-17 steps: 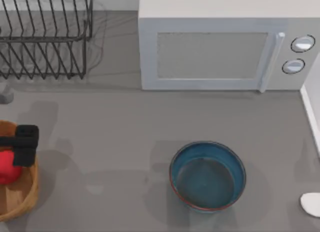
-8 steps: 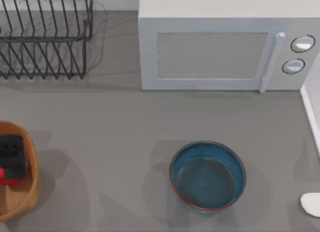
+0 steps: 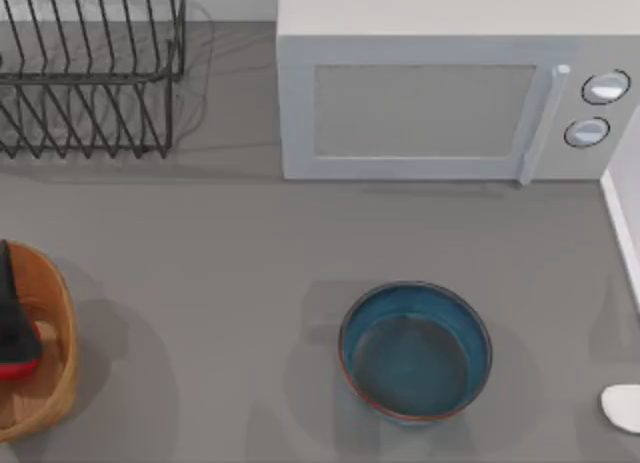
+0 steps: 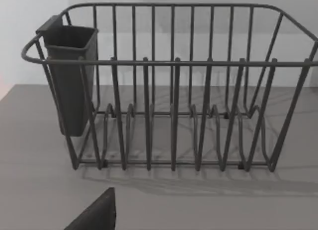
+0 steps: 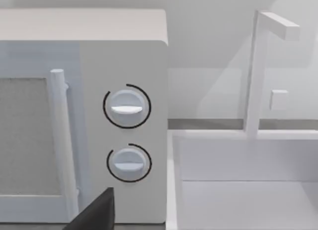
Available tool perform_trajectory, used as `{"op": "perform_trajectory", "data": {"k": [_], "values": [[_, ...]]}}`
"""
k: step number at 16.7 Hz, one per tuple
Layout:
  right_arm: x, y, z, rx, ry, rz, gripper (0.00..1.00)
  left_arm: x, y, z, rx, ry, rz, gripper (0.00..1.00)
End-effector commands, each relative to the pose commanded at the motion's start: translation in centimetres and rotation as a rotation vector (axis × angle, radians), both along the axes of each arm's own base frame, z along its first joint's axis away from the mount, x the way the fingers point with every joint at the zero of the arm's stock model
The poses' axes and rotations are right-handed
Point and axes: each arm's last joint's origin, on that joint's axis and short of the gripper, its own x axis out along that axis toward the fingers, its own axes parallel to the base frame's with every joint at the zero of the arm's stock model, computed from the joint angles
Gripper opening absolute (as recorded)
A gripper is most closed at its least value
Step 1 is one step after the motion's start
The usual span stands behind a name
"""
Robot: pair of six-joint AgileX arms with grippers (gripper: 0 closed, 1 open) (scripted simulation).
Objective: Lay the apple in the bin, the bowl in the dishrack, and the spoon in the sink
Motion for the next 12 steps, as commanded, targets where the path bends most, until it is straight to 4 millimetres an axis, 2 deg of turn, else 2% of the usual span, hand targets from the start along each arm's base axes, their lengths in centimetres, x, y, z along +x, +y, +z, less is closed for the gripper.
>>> {"op": "perform_trajectory", "data": {"k": [3,7,10,12], "values": [[0.0,0.0,0.0,0.000,0.000,0.000,1.00,-0.2,0.0,-0.7,0.001,-0.091,0.000,1.00],[0.0,0.0,0.0,0.000,0.000,0.000,1.00,-0.2,0.0,-0.8,0.001,-0.097,0.000,1.00],[0.0,0.0,0.0,0.000,0.000,0.000,1.00,-0.2,0.0,-0.6,0.000,-0.091,-0.007,1.00],[0.0,0.0,0.0,0.000,0.000,0.000,1.00,-0.2,-0.4,0.3,-0.008,-0.067,-0.045,1.00]]}}
